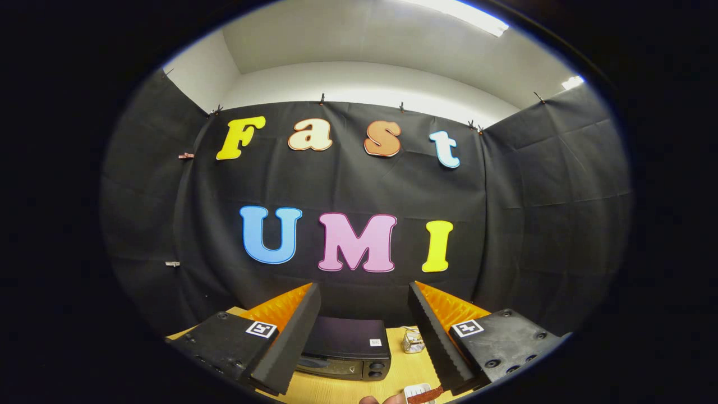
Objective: Open the toaster oven, put the food inside, and close the toaster oven door.
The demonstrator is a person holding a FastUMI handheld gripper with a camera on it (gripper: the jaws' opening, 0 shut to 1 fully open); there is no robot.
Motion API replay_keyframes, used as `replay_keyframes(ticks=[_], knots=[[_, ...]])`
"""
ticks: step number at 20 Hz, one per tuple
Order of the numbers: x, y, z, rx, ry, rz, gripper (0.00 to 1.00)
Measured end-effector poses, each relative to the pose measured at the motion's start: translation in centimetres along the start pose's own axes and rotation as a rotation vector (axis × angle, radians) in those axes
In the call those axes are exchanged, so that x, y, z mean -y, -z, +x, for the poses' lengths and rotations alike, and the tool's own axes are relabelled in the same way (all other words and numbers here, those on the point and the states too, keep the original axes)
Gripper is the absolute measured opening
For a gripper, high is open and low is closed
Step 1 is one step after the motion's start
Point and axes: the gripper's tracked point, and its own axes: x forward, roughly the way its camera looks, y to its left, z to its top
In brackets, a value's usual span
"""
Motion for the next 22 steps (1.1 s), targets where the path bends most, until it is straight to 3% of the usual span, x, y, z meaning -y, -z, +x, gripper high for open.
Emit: replay_keyframes(ticks=[13,18,22], knots=[[-0.3,1.6,-0.8,-0.039,-0.012,0.023,0.97],[-3.3,4.9,0.7,-0.095,-0.050,0.074,0.96],[-6.4,10.2,2.5,-0.175,-0.066,0.109,0.97]])
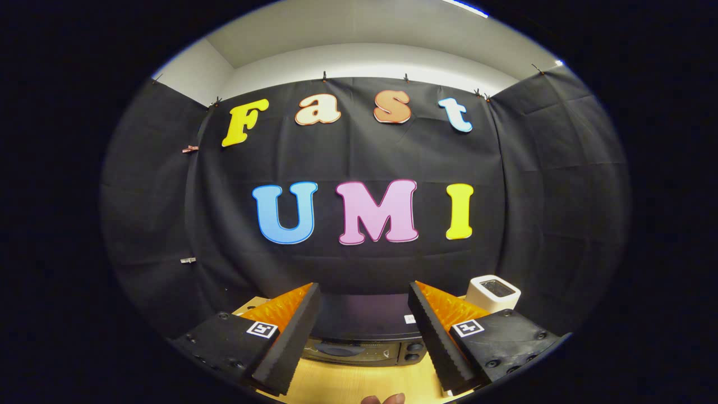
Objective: Open the toaster oven, put the food inside, and close the toaster oven door.
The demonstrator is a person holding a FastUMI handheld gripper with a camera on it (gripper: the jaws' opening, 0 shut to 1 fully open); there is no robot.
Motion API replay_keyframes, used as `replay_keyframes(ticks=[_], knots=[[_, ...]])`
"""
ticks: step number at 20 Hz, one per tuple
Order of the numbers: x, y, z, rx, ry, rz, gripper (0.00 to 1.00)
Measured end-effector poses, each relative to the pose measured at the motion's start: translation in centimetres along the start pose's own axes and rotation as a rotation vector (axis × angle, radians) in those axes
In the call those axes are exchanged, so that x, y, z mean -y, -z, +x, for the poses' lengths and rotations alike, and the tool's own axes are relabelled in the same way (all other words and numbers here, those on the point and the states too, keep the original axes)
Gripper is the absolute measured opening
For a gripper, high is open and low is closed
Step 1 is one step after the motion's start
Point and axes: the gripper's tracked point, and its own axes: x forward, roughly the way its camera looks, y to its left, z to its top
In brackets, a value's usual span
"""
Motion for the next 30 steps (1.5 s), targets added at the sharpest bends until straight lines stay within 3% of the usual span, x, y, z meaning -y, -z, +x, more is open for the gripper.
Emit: replay_keyframes(ticks=[7,13,22,30], knots=[[-2.8,11.7,5.1,-0.214,0.016,0.040,0.97],[-4.2,17.8,8.5,-0.327,0.026,0.016,0.97],[-4.3,21.9,11.5,-0.429,0.077,-0.018,0.97],[-4.4,22.5,10.1,-0.428,0.094,-0.047,0.98]])
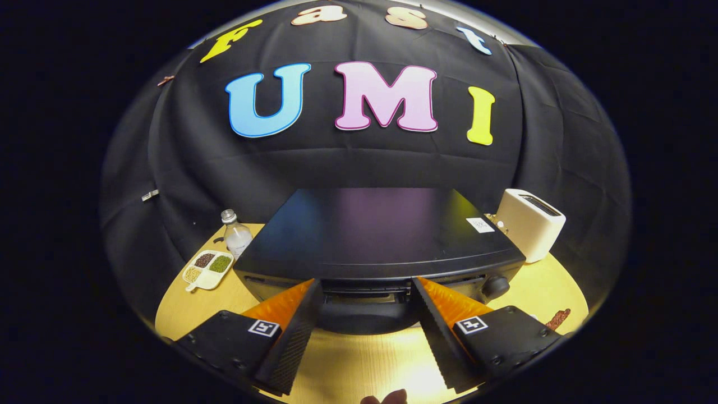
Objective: Open the toaster oven, put the food inside, and close the toaster oven door.
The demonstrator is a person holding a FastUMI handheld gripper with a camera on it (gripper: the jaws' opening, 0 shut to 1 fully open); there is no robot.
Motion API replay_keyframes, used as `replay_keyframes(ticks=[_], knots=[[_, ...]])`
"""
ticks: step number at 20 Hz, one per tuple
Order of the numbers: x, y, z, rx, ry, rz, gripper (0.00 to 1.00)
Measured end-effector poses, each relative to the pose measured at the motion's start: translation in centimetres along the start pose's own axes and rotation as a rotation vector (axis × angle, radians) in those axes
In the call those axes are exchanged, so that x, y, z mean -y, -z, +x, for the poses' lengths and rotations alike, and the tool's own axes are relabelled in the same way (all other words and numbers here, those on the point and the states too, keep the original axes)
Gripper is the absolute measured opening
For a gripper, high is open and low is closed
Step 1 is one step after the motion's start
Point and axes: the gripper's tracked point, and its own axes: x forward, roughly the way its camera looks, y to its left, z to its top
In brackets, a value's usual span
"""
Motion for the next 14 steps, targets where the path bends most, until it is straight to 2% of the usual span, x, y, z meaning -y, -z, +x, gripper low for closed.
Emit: replay_keyframes(ticks=[14], knots=[[0.0,7.1,-5.3,-0.093,0.000,0.027,0.98]])
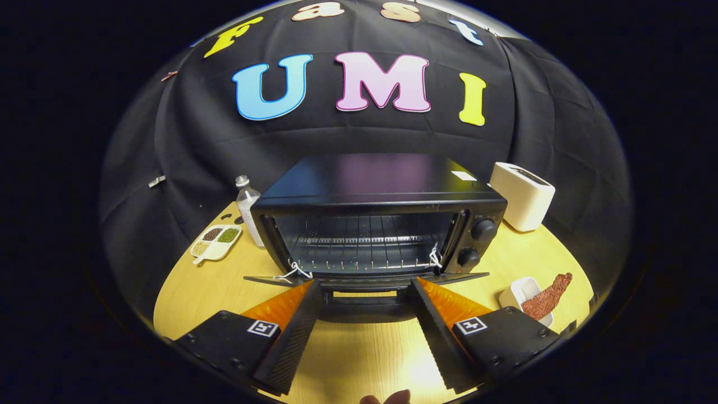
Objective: Open the toaster oven, put the food inside, and close the toaster oven door.
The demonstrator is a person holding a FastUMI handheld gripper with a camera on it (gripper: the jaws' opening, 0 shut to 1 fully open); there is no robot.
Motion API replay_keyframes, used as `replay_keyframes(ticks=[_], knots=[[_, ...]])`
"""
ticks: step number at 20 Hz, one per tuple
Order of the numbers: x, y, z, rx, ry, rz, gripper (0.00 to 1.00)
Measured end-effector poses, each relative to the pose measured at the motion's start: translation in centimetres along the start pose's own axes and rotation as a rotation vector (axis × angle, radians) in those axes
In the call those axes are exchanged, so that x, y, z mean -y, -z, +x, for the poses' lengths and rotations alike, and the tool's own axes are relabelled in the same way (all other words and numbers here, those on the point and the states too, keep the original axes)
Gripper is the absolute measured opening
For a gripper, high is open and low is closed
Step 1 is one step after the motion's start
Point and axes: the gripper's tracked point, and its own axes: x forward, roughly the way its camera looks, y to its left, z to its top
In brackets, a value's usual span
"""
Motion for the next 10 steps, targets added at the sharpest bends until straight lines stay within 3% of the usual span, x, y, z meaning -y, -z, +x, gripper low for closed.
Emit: replay_keyframes(ticks=[10], knots=[[1.3,9.3,-0.9,-0.241,-0.015,0.002,0.97]])
